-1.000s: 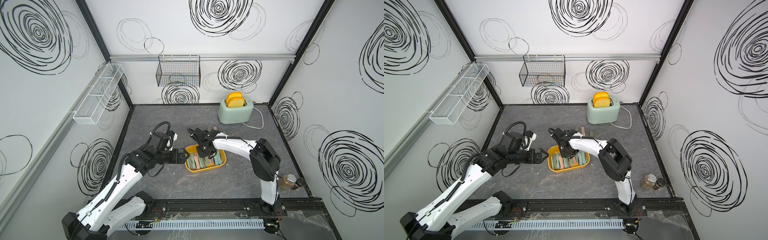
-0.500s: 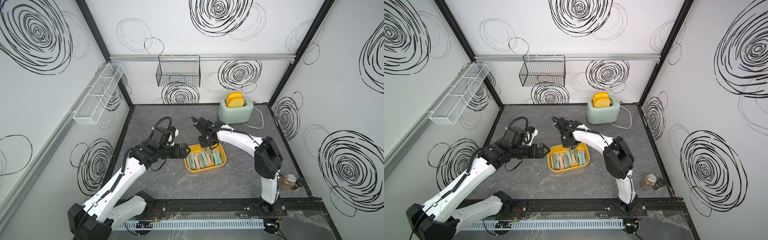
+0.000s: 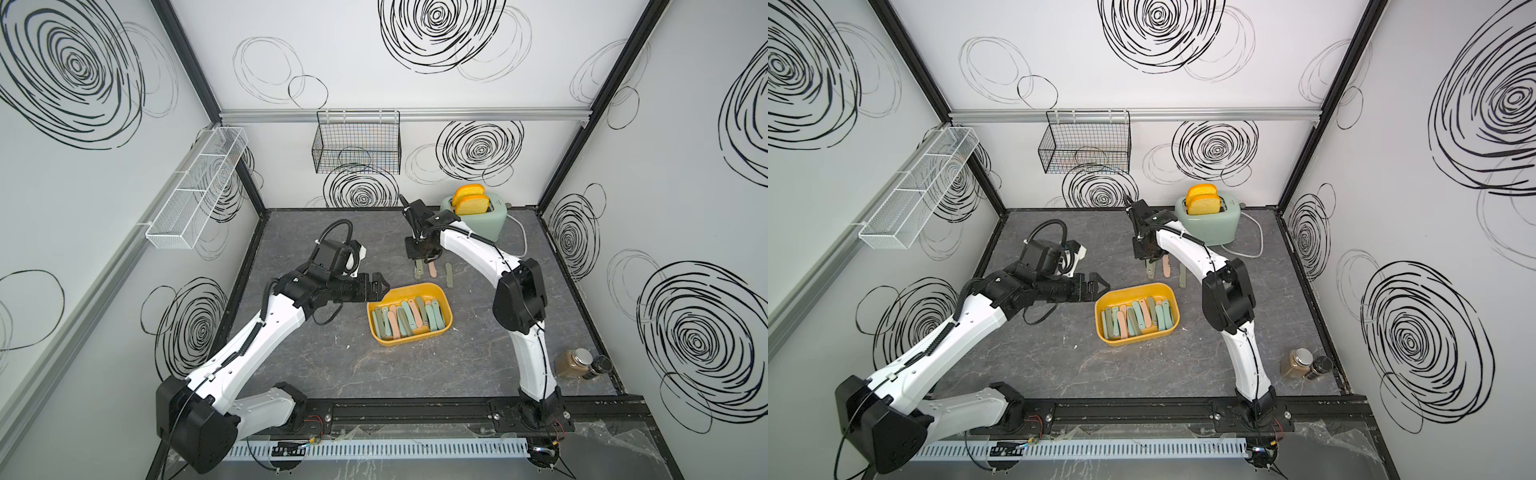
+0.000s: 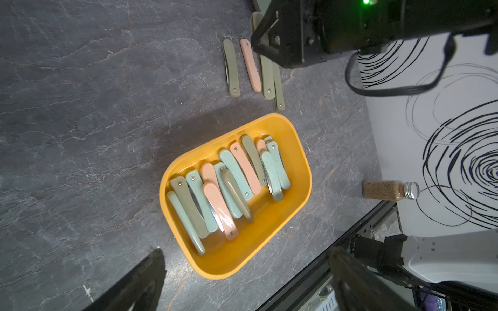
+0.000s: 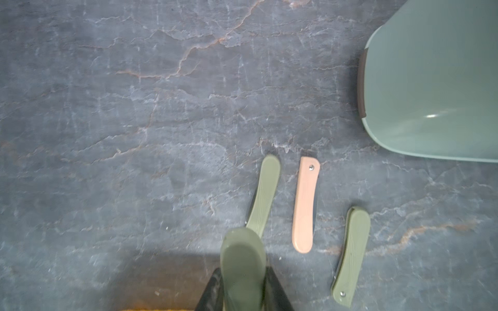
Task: Take the fruit knife out of the storage box
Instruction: Place the fruit knife at the center of the board.
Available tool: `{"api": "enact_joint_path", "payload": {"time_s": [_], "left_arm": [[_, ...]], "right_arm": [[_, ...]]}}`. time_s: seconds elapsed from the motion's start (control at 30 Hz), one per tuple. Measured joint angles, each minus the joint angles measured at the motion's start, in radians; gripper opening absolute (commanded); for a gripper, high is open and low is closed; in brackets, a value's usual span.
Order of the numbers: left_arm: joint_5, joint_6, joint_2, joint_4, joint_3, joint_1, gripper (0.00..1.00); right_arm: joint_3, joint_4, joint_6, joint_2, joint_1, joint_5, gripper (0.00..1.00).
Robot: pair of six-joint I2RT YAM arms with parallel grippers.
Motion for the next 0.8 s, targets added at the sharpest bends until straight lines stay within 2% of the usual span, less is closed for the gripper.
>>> {"api": "enact_joint_path", "payload": {"time_s": [0.23, 0.53, 0.8], "left_arm": [[0.003, 0.0, 0.08, 0.005, 0.058, -0.016, 0.98], [0.003, 0.0, 0.125, 0.007, 0.072, -0.042, 0.98], [0.004, 0.0, 0.125, 0.007, 0.072, -0.065, 0.98]], "right_arm": [[0.143, -0.008, -0.01, 0.152, -0.034, -0.039, 0.27], [0.171, -0.007, -0.012, 0.226, -0.035, -0.096, 0.28], [0.259, -0.006, -0.012, 0.318, -0.035, -0.12, 0.3]]}}
